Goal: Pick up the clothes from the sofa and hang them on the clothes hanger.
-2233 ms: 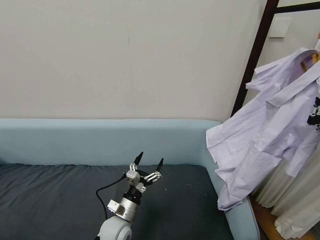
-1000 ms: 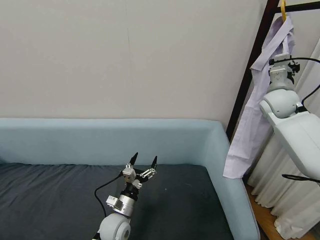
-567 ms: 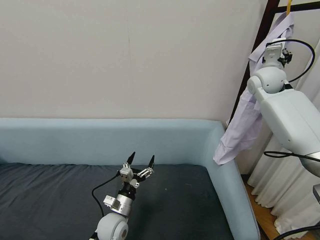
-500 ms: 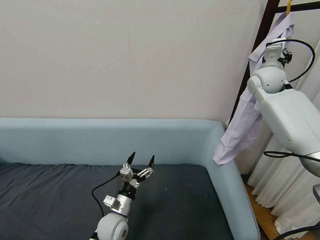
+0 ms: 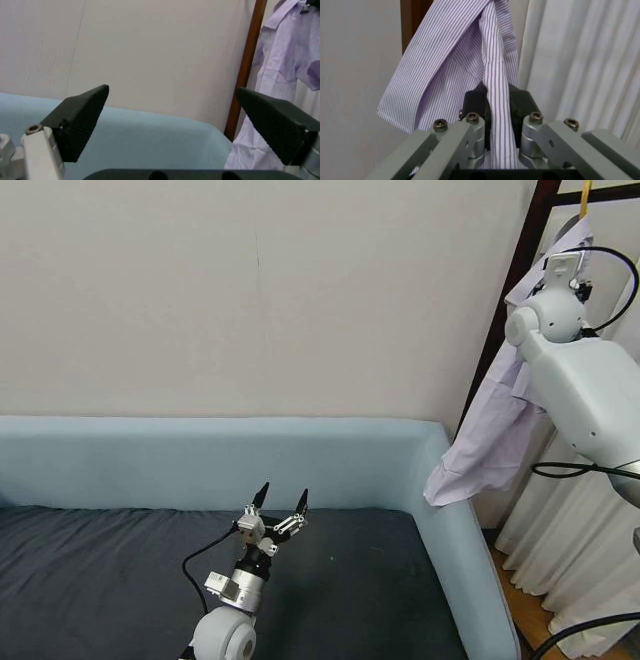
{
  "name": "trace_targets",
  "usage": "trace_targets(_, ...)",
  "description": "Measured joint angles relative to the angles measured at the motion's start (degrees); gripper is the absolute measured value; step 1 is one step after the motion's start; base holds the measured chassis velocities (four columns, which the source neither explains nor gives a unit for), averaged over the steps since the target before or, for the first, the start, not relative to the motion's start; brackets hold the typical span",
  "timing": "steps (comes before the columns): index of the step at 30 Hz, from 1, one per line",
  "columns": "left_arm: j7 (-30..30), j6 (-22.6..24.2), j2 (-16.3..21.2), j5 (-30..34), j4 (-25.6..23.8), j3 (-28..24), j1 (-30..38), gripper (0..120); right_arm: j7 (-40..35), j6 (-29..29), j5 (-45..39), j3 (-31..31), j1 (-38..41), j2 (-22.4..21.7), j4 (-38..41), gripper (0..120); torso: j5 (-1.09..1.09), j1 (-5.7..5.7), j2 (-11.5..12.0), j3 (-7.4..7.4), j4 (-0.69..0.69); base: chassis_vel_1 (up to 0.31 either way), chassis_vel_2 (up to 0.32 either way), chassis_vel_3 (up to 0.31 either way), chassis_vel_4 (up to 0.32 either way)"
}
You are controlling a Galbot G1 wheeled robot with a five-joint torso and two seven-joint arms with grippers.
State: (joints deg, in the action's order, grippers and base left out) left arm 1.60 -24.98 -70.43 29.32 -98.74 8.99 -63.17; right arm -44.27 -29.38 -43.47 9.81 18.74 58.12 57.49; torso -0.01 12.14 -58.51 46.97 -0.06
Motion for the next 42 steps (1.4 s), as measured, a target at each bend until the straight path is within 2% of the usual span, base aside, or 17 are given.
trace_targets(14, -0.1, -0.03, -0.15, -0.2, -1.28, 1.25, -1.45, 100, 2.12, -2.25, -3.96, 2.02, 0.0, -2.06, 2.06, 7, 0.0, 0.0, 0.0, -0.01, -0.02, 0.0, 0.0, 0.0, 0.0)
trace_targets(17, -0.11, -0.06, -0.14, -0.23, -1.63, 1.79, -1.88, 100, 3.19, -2.45, -3.85, 2.14, -0.15, -2.96, 3.57, 14, 0.0, 0.0, 0.0, 0.0, 0.01, 0.0, 0.0, 0.0, 0.0)
trace_targets(20, -0.15, 0.14, -0.14, 0.97, -3.0, 2.77, -2.77, 100, 6.02, -0.2, -3.67, 2.56, -2.29, -6.68, 8.67, 27, -0.02, 0.0, 0.0, 0.0, 0.04, 0.0, 0.0, 0.0, 0.0)
trace_targets(22, -0.32, 0.9, -0.32, 2.01, -4.12, 3.49, -3.43, 100, 8.03, 1.72, -3.59, 2.59, -3.53, -8.57, 10.56, 31, -0.01, 0.0, 0.0, 0.0, 0.03, 0.0, 0.0, 0.0, 0.0)
trace_targets(25, -3.07, 3.12, -1.62, 3.78, -6.86, 5.2, -5.48, 100, 18.0, 12.77, -4.57, -1.45, -12.63, -16.61, 19.83, 46, 0.02, 0.0, 0.0, 0.0, -0.03, 0.0, 0.0, 0.0, 0.0)
trace_targets(26, -3.07, 3.12, -1.62, 3.78, -6.86, 5.2, -5.48, 100, 18.0, 12.77, -4.57, -1.45, -12.63, -16.61, 19.83, 46, 0.02, 0.0, 0.0, 0.0, -0.03, 0.0, 0.0, 0.0, 0.0)
trace_targets(29, -5.52, 4.29, -2.96, 3.99, -9.01, 6.21, -7.28, 100, 26.59, 21.06, -7.21, -8.75, -25.35, -22.29, 30.4, 57, 0.04, 0.0, 0.0, 0.0, -0.04, 0.0, 0.0, 0.0, 0.0)
trace_targets(30, -5.86, 4.87, -3.48, 3.18, -10.22, 6.8, -8.47, 100, 29.73, 25.5, -7.86, -13.23, -33.24, -24.56, 36.12, 64, 0.02, 0.0, -0.01, -0.01, -0.04, 0.0, 0.0, 0.0, 0.0)
trace_targets(31, -5.82, 5.01, -3.81, 2.01, -10.87, 7.18, -9.13, 100, 30.82, 27.92, -7.91, -16.0, -39.01, -25.48, 39.73, 67, -0.02, -0.01, -0.02, -0.02, -0.03, 0.0, 0.0, 0.0, 0.0)
trace_targets(32, -5.82, 5.01, -3.81, 2.01, -10.87, 7.18, -9.13, 100, 30.82, 27.92, -7.91, -16.0, -39.01, -25.48, 39.73, 67, -0.02, -0.01, -0.02, -0.02, -0.03, 0.0, 0.0, 0.0, 0.0)
trace_targets(33, -5.47, 4.74, -4.47, -0.67, -11.54, 8.16, -10.48, 100, 31.9, 30.53, -7.58, -19.39, -46.83, -25.63, 44.04, 72, 0.0, -0.02, -0.02, -0.02, -0.04, 0.0, 0.0, 0.0, 0.0)
trace_targets(35, -4.83, 3.21, -6.22, -5.35, -12.63, 11.07, -13.58, 100, 33.24, 32.84, -4.67, -22.9, -56.92, -23.02, 49.18, 83, 0.01, -0.02, -0.02, -0.01, -0.05, 0.0, 0.0, 0.0, 0.0)
trace_targets(36, -4.25, 1.1, -7.93, -7.32, -13.3, 13.6, -15.57, 100, 33.79, 33.41, -1.46, -23.78, -61.89, -20.2, 51.49, 86, 0.02, -0.02, -0.02, -0.01, 0.04, 0.0, 0.0, 0.0, 0.0)
trace_targets(37, -4.25, 1.1, -7.93, -7.32, -13.3, 13.6, -15.57, 100, 33.79, 33.41, -1.46, -23.78, -61.89, -20.2, 51.49, 86, 0.02, -0.02, -0.02, -0.01, 0.04, 0.0, 0.0, 0.0, 0.0)
trace_targets(38, -3.9, 0.06, -9.21, -8.7, -13.49, 14.72, -16.6, 100, 33.76, 33.72, 2.11, -25.62, -66.12, -17.87, 53.03, 91, 0.02, -0.02, -0.02, 0.0, 0.13, 0.0, 0.0, 0.0, 0.0)
trace_targets(40, -3.46, -0.42, -11.69, -11.76, -14.02, 16.16, -18.49, 100, 34.63, 34.87, 11.4, -32.23, -76.75, -11.2, 55.28, 98, -0.01, -0.02, -0.02, -0.01, 0.11, 0.074, 0.035, 0.029, 0.042)
trace_targets(42, -3.54, -0.47, -14.07, -13.79, -14.54, 16.28, -20.54, 100, 36.72, 36.4, 18.9, -38.59, -86.28, -3.86, 56.89, 100, 0.01, -0.01, -0.01, -0.01, -0.05, 0.0, 0.0, 0.0, 0.0)
